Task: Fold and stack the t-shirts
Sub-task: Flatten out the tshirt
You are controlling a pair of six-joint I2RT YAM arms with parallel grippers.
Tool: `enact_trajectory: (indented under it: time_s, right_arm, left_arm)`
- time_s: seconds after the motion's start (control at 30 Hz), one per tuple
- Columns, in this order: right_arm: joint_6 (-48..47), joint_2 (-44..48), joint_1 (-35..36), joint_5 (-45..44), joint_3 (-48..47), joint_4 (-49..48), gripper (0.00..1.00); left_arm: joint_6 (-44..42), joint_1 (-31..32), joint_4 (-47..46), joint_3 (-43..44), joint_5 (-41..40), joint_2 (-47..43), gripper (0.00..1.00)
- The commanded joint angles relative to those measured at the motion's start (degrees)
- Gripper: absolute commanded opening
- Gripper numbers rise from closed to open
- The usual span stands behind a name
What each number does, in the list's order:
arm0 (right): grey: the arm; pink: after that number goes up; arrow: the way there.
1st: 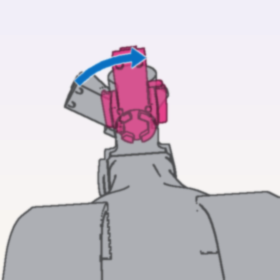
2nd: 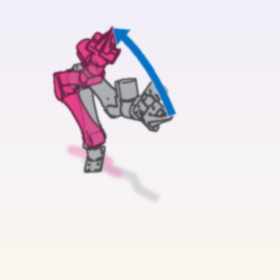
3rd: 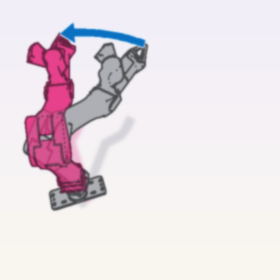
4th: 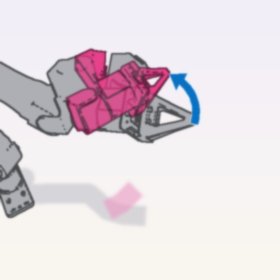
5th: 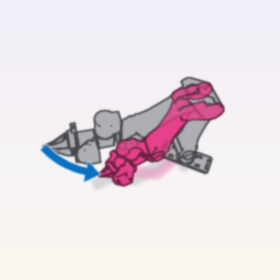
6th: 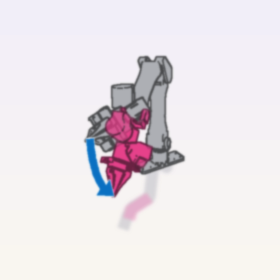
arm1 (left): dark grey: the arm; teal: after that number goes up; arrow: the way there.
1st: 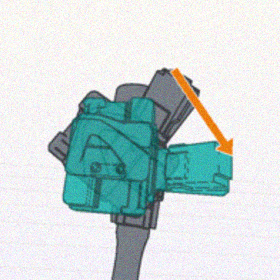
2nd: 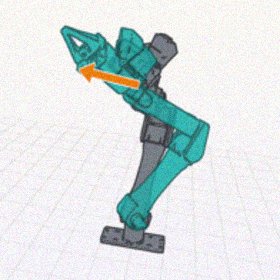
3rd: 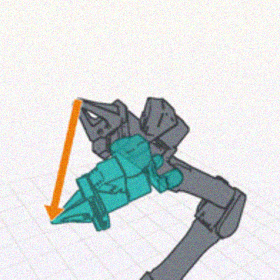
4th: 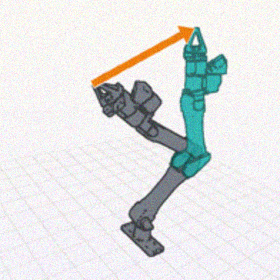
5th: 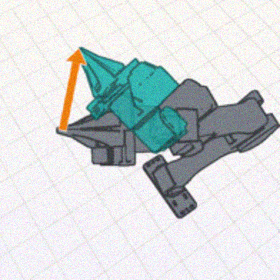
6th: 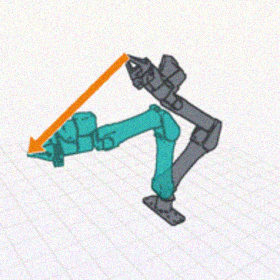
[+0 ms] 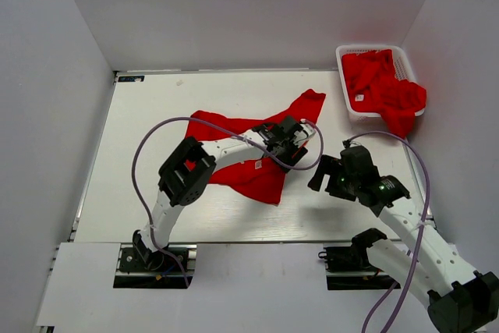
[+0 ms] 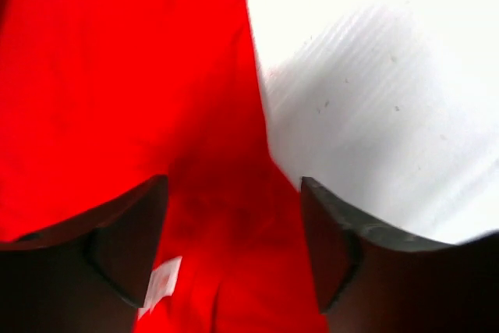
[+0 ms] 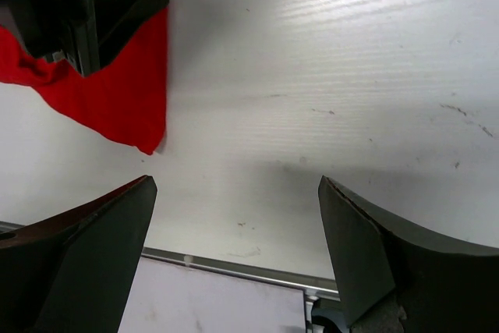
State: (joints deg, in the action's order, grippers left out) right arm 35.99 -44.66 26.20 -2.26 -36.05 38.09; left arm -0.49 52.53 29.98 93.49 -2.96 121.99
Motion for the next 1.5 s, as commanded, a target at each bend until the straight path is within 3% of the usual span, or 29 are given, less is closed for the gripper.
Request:
enact_trajectory:
  time_s: [0.0, 0.03, 0.07, 0.13, 0.23, 0.27, 0.47, 0.53, 0.7, 0.83, 0.9, 0.93, 1.0, 1.1, 1.27, 1.47]
  right_arm:
    - [1.4, 0.5, -0.4, -2.6, -0.1, 3.7, 0.90]
    - [1.1, 0.5, -0.4, -2.7, -0.1, 3.7, 0.90]
    - [1.0, 0.4, -0.4, -2.7, -0.1, 4.2, 0.90]
    - [0.7, 0.2, -0.4, -2.9, -0.2, 4.4, 0.90]
    - [0.3, 0.0, -0.6, -3.5, -0.4, 4.3, 0.90]
    - [0.1, -0.3, -0.5, -3.5, -0.4, 4.5, 0.90]
    - [-2.0, -2.7, -0.6, -1.9, -0.6, 3.8, 0.90]
    - [-2.6, -3.2, -0.5, -0.8, -0.4, 2.8, 0.90]
    - [-2.9, -3.0, -0.5, -0.1, -0.1, 1.6, 0.90]
    - [-2.9, -3.0, -0.6, 0.1, -0.1, 1.6, 0.90]
    - [-2.9, -3.0, -0.4, 0.2, 0.0, 1.6, 0.90]
    - [-2.9, -3.1, -0.4, 0.1, 0.0, 1.5, 0.90]
    - [-2.9, -3.0, -0.5, 0.1, -0.1, 1.6, 0.90]
    - [-3.0, -3.1, -0.5, 0.1, -0.1, 1.4, 0.90]
    - [-6.5, -4.5, -0.3, 5.0, -0.5, -2.3, 0.90]
    - [-9.4, -12.1, 1.1, 12.4, -2.1, -11.6, 0.90]
  left_arm:
    - [-1.0, 1.0, 1.0, 3.9, -1.5, 1.4, 0.75]
    - [-1.0, 1.0, 1.6, 3.9, -1.5, 1.9, 0.70]
    - [-1.0, 1.0, 1.6, 4.7, -1.5, 2.8, 0.58]
    - [-1.0, 1.0, 2.2, 5.4, -2.4, 2.8, 0.47]
    - [-1.0, 1.0, 2.2, 5.4, -3.0, 2.8, 0.18]
    - [-0.1, 1.0, 2.7, 5.9, -3.5, 2.8, 0.01]
    - [0.7, 1.0, 2.2, 5.3, -0.5, -1.0, 0.00]
    - [0.7, 0.5, 1.7, 4.8, 3.2, -2.1, 0.07]
    - [-2.1, -0.2, 2.7, 4.8, 5.9, -1.5, 0.36]
    - [-2.1, -0.2, 4.6, 5.3, 5.9, -0.1, 0.41]
    - [-2.1, -0.2, 4.7, 5.3, 5.3, -0.1, 0.33]
    - [-1.4, -0.2, 4.7, 5.3, 4.8, -0.1, 0.20]
    - [-1.4, -0.2, 4.0, 5.3, 4.1, -0.1, 0.18]
    - [-1.4, -0.2, 4.0, 5.3, 2.9, -0.1, 0.00]
    - [-0.7, -0.2, 3.4, 5.3, 2.3, -1.8, 0.00]
    - [2.8, -1.4, 4.7, 6.4, -6.5, -6.6, 0.00]
